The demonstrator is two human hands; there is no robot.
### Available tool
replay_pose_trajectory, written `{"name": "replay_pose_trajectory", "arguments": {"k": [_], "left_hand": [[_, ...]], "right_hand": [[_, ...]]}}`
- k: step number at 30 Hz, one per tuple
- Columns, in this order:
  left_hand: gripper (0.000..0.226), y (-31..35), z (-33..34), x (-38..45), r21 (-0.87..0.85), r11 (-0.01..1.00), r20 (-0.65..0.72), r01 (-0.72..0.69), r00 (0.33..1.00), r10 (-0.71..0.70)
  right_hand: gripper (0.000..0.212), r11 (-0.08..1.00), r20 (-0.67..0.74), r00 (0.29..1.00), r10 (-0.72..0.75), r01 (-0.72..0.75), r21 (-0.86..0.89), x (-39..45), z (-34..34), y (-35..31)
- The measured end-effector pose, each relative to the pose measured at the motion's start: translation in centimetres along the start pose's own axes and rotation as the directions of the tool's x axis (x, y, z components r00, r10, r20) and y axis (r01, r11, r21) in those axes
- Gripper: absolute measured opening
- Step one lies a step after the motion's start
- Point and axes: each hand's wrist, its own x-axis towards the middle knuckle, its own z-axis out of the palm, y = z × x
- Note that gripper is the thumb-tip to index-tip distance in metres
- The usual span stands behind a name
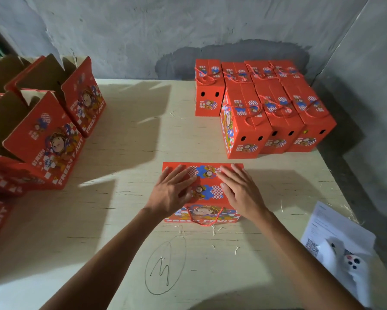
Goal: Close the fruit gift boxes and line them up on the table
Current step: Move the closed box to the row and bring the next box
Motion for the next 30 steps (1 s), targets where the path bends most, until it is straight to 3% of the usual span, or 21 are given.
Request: {"name": "replay_pose_trajectory", "arguments": {"k": [5, 12, 17, 24, 27, 30], "left_hand": [[0.038, 0.1, 0.2, -0.1, 0.034, 0.999, 0.029, 0.009, 1.000, -0.010], [0.037, 0.4, 1.1, -0.4, 0.017, 0.995, 0.000, 0.096, 0.995, -0.096], [0.040, 0.1, 1.4, -1.0, 0.108, 0.994, -0.090, 0.029, 0.996, -0.020], [0.041, 0.8, 1.0, -2.1, 0.000, 0.992, -0.261, 0.129, 0.957, -0.125], [0.067, 1.2, 1.1, -4.0, -0.159, 0.906, -0.239, 0.391, 0.876, -0.420], [0.116, 1.9, 1.0, -4.7, -0.416, 0.594, 0.001, 0.688, 0.654, -0.756]], "right_hand": [[0.040, 1.000, -0.005, 1.000, 0.022, -0.022, -0.016, 0.0, 0.0, -0.3], [0.054, 0.990, 0.182, 0.977, 0.110, -0.091, -0.110, 0.3, -0.4, -0.3], [0.053, 0.978, 0.153, 0.969, 0.196, -0.182, -0.102, 1.1, -1.0, -0.9], [0.066, 0.955, 0.271, 0.916, 0.297, -0.291, -0.065, 3.0, -1.9, 0.7], [0.067, 0.960, 0.163, 0.950, 0.267, -0.247, -0.134, 3.0, -1.7, 1.1], [0.061, 0.930, 0.070, 0.945, 0.320, -0.299, -0.213, 3.1, -1.4, 0.5]]}}
